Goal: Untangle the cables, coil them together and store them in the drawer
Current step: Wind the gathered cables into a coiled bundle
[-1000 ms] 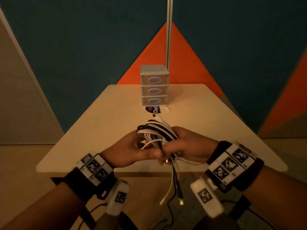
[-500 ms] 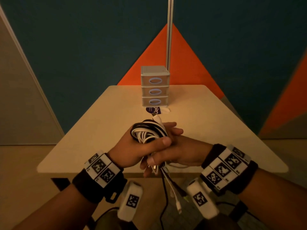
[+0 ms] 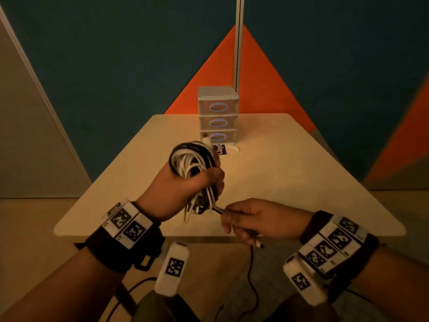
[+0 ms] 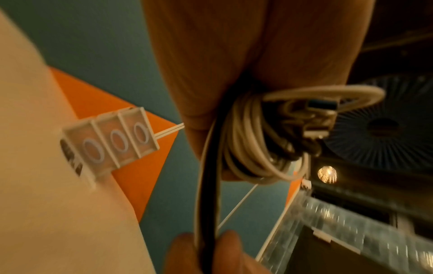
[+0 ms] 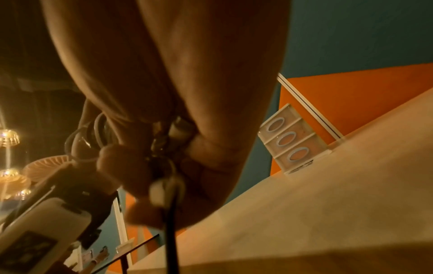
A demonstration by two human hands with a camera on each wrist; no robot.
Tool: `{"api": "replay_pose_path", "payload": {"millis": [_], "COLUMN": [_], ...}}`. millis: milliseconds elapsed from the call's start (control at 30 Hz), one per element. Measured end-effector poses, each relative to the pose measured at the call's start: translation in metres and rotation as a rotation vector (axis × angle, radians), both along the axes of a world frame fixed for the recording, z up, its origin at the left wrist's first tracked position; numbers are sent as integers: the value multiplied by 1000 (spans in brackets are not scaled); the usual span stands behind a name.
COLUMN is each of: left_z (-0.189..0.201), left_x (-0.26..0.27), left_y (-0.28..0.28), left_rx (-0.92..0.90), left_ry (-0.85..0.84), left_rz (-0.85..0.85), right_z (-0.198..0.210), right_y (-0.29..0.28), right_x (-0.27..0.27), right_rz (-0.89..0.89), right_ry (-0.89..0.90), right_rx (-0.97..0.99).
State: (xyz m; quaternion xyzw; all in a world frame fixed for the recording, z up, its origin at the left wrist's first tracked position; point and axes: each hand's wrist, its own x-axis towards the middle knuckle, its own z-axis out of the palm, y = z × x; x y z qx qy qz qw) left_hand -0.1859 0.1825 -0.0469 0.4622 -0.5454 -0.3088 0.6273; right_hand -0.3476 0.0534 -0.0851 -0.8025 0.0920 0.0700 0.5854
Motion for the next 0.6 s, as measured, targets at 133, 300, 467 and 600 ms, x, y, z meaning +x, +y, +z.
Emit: {"api": "replay_pose_path", "payload": {"millis": [133,300,467,600], "left_z": [0,-6,-8,-10], "left_x": [-2,-8,-5,-5], "left_y": [4,2,-1,-3], "left_rx": [104,216,257,325], "left_ry": [-407,-724,-1065,-1290], "left_rz": [61,50,73,91], "right_z": [-7,-8,-7,-4], "right_y": [-7,-9,-16,-21], "right_x": [-3,-3,-3,0], "right_rz": [-52,-140,-217,-219], "right_ry": [75,131,154,146], "right_rx": [59,352,524,535]}}
